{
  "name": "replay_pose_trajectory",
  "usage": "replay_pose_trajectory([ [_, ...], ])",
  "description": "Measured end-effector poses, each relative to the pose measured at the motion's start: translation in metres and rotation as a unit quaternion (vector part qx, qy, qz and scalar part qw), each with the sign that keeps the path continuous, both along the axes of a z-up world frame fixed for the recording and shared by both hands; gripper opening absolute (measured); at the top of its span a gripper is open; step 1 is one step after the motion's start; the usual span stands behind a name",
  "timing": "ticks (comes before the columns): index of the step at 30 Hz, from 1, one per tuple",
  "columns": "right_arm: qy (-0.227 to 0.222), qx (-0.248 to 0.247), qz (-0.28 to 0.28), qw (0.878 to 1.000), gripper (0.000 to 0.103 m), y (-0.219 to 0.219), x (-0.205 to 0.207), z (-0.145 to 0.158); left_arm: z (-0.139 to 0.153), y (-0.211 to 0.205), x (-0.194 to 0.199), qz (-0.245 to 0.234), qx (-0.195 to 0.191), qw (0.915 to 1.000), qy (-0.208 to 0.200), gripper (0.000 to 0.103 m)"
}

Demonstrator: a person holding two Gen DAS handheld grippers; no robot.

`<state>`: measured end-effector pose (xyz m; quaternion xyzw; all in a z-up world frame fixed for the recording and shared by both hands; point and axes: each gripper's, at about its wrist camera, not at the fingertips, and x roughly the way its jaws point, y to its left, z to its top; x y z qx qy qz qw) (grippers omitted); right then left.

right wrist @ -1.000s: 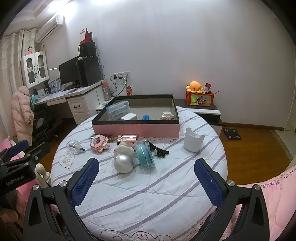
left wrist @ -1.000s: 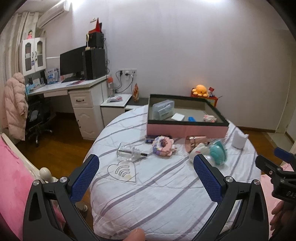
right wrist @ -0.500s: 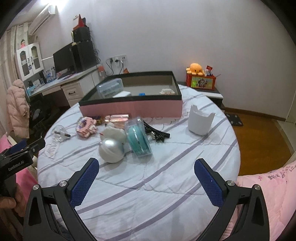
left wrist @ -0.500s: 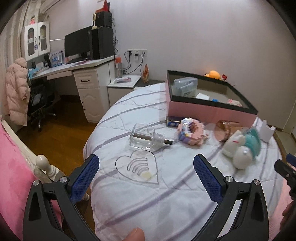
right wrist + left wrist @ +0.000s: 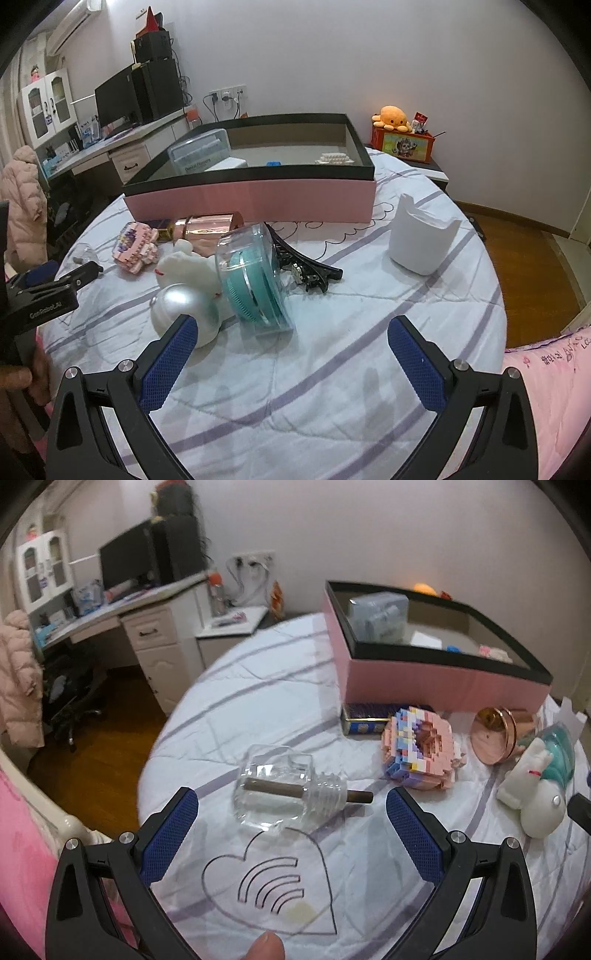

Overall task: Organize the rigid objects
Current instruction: 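Grasp the clear glass bottle with the left gripper while the right grasps the teal round case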

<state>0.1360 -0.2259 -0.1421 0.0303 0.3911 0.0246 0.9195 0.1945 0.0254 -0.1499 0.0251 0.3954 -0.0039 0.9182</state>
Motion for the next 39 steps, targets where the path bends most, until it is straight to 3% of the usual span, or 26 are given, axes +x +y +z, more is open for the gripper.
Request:
replay_pose_trajectory([
  [6, 0.000, -0.001, 0.002, 1.000, 0.103, 0.002, 0.010, -0.002, -0.009, 0.005, 0.011, -0.003, -0.010, 0.9994, 0.035, 0.103],
  [15, -0.001, 0.005, 0.007, 1.000, 0.103, -0.001, 0.012, 0.001, -0.005, -0.004, 0.010, -0.018, -0.003, 0.9995, 0.027, 0.076],
  [19, -0.003, 0.003, 0.009, 1.000, 0.102, -0.001, 0.017, 0.002, -0.003, -0.003, 0.008, -0.024, -0.010, 0.9994, 0.024, 0.076],
  [23, 0.007, 0.003, 0.018, 1.000, 0.092, 0.001, 0.030, -0.003, -0.001, -0.002, 0.005, -0.023, -0.017, 0.9994, 0.021, 0.076],
  [27, 0.018, 0.007, 0.036, 0.999, 0.068, 0.005, 0.042, -0.012, 0.001, -0.002, -0.001, -0.022, -0.019, 0.9994, 0.017, 0.076],
  [39, 0.000, 0.025, 0.055, 0.998, 0.052, 0.004, 0.028, 0.001, 0.017, -0.013, -0.019, -0.035, -0.023, 0.9991, -0.003, 0.076],
])
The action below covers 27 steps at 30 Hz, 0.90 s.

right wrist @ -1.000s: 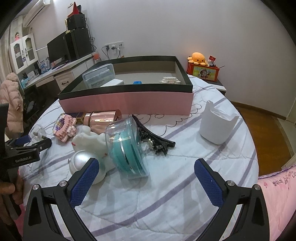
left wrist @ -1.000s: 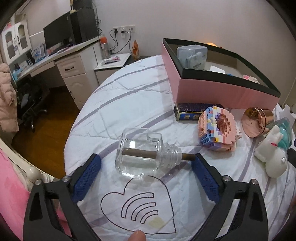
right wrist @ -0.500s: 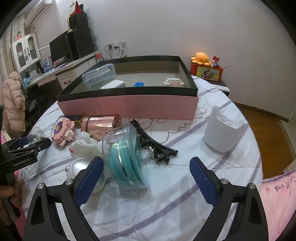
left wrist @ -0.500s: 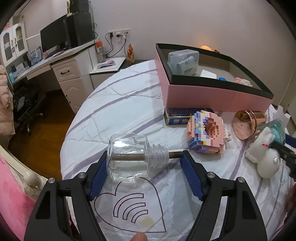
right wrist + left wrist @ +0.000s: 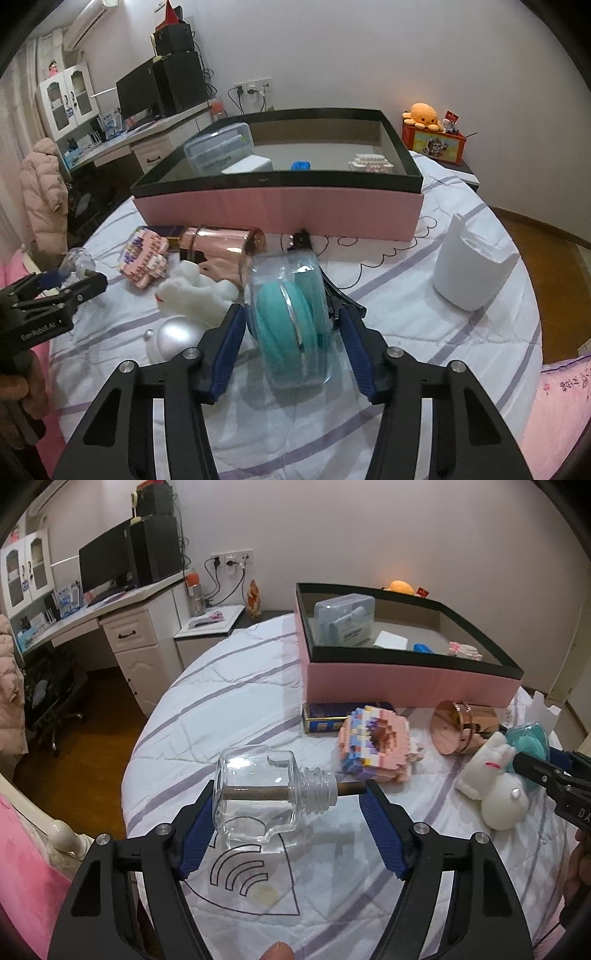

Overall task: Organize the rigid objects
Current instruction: 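Grasp the clear glass bottle with the left gripper while the right grasps the teal round case, then lift the glass bottle with the left gripper while the right carries the teal case toward the tray box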

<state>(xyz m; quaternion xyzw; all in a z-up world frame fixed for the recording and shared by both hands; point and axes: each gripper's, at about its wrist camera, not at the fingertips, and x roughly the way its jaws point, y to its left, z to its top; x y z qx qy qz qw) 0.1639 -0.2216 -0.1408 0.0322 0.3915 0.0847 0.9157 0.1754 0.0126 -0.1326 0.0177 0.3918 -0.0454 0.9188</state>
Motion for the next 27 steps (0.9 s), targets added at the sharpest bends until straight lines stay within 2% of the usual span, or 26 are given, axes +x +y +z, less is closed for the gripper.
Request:
replay_pose_trajectory([
  [3, -0.006, 0.002, 0.007, 1.000, 0.039, 0.000, -0.003, 0.009, 0.006, -0.001, -0.003, -0.002, -0.001, 1.0000, -0.007, 0.076],
  [15, -0.020, 0.010, 0.012, 1.000, 0.038, -0.004, -0.012, 0.024, 0.022, -0.005, -0.010, -0.007, -0.006, 0.9997, -0.025, 0.076],
  [27, -0.069, 0.009, 0.030, 0.997, 0.038, 0.000, -0.007, 0.076, 0.063, -0.020, 0.001, -0.022, -0.009, 0.9976, -0.065, 0.076],
])
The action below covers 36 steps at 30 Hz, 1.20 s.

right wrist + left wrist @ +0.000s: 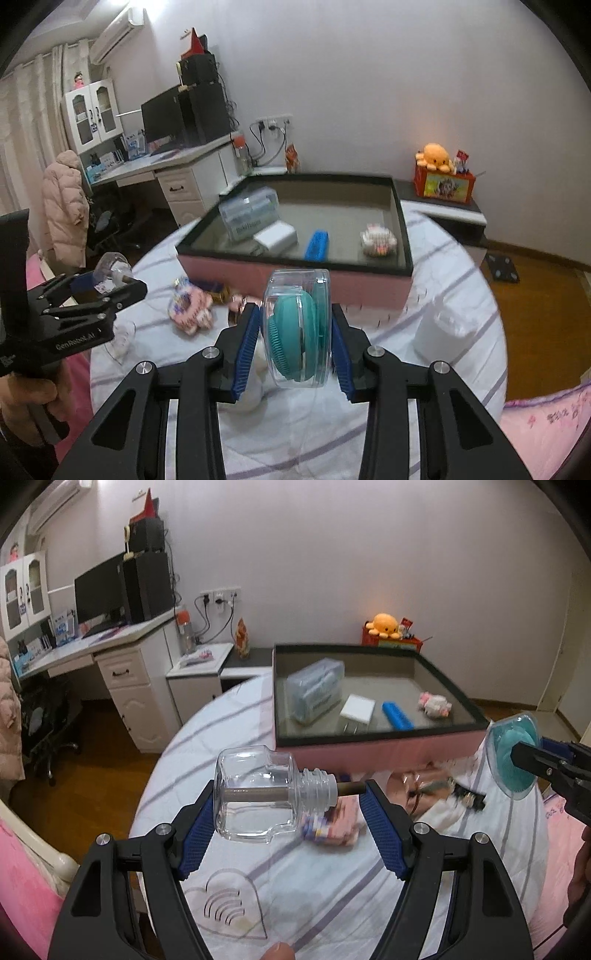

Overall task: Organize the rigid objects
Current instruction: 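Lift the glass bottle with the left gripper while the right carries the teal case toward the tray box, then release the glass bottle into the tray box while the right releases the teal case there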

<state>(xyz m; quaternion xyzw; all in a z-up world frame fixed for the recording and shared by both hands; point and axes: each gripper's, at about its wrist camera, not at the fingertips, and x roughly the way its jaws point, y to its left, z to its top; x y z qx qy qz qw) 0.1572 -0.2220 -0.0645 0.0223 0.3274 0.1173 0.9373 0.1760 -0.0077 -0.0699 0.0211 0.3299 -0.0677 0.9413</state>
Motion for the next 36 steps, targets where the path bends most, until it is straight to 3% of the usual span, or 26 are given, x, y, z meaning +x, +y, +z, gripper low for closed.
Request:
replay_pose_trajectory([
  [6, -0.023, 0.001, 0.008, 1.000, 0.038, 0.001, 0.019, 0.026, 0.030, -0.013, 0.017, -0.007, -0.003, 0.9996, -0.029, 0.076],
  [14, -0.021, 0.004, 0.001, 1.000, 0.038, -0.006, 0.090, 0.051, 0.052, -0.037, 0.089, -0.010, -0.011, 0.9994, -0.030, 0.076],
  [22, 0.059, 0.017, -0.021, 0.998, 0.038, -0.020, 0.172, 0.007, 0.029, -0.063, 0.158, -0.014, -0.020, 0.9997, 0.009, 0.076],
  [29, 0.103, 0.022, -0.035, 0.994, 0.039, -0.028, 0.202, -0.028, -0.003, -0.079, 0.191, -0.006, 0.001, 0.9985, 0.054, 0.077],
  [34, 0.119, 0.022, -0.037, 0.992, 0.040, -0.028, 0.205, -0.035, -0.013, -0.081, 0.190, -0.003, 0.019, 0.9980, 0.061, 0.097],
  [36, 0.117, 0.017, -0.045, 0.992, 0.055, -0.028, 0.203, -0.033, -0.012, -0.077, 0.186, 0.001, 0.017, 0.9981, 0.059, 0.101],
])
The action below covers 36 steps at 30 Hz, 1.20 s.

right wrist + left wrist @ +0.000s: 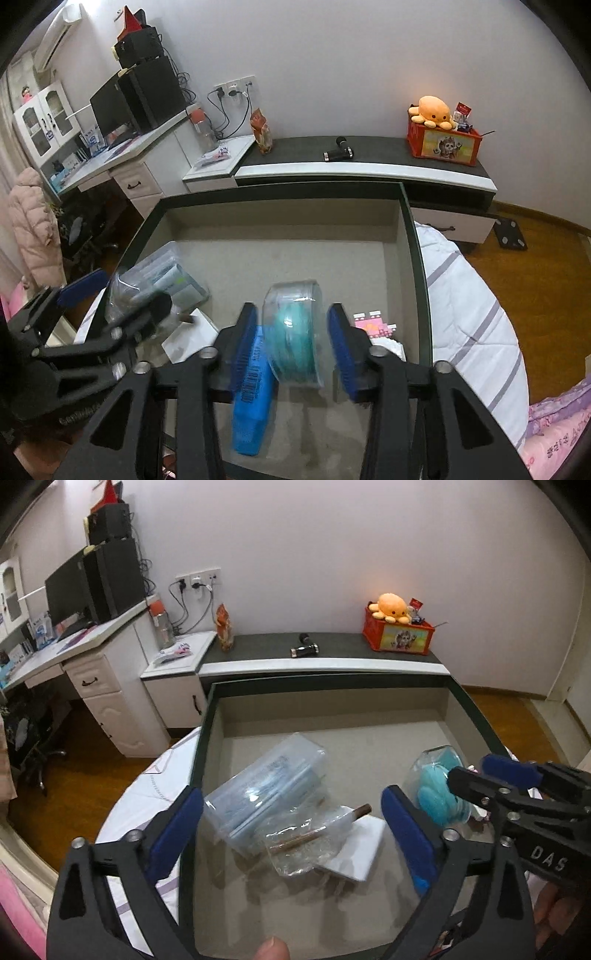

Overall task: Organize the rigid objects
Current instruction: 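Release the glass bottle into the tray box while the right releases the teal case there, then withdraw both open grippers from the tray box back over the bed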

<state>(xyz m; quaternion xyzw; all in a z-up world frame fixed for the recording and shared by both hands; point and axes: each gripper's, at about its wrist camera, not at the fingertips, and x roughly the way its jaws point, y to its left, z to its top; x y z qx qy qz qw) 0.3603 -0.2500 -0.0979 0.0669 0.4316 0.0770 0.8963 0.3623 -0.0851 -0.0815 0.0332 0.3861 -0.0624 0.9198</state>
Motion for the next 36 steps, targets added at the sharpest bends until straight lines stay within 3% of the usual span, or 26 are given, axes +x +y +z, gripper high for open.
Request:
replay_pose_trajectory([
  [1, -0.001, -0.002, -0.007, 1.000, 0.060, -0.002, -0.002, 0.002, 0.003, 0.005, -0.004, 0.002, -0.008, 1.0000, -0.002, 0.103],
  [3, -0.003, 0.003, -0.015, 1.000, 0.083, -0.007, -0.007, 0.004, 0.008, 0.013, -0.011, 0.006, -0.016, 0.9998, -0.009, 0.103],
  [7, -0.017, 0.020, -0.020, 0.999, 0.086, -0.014, -0.022, 0.016, 0.020, 0.024, -0.033, 0.016, -0.002, 0.9993, -0.035, 0.103],
  [11, -0.038, 0.027, -0.032, 0.998, 0.103, -0.013, -0.049, 0.032, 0.036, 0.035, -0.063, 0.029, 0.002, 0.9977, -0.062, 0.103],
  [22, -0.133, 0.044, -0.044, 0.989, 0.103, -0.005, -0.181, 0.073, 0.060, 0.046, -0.166, 0.034, -0.018, 0.9945, -0.097, 0.103],
  [30, -0.171, 0.020, -0.066, 0.983, 0.103, -0.010, -0.272, 0.072, 0.057, 0.056, -0.242, 0.039, -0.042, 0.9931, -0.102, 0.103],
  [36, -0.179, 0.000, -0.066, 0.982, 0.103, -0.002, -0.323, 0.062, 0.048, 0.060, -0.295, 0.043, -0.023, 0.9924, -0.113, 0.103],
])
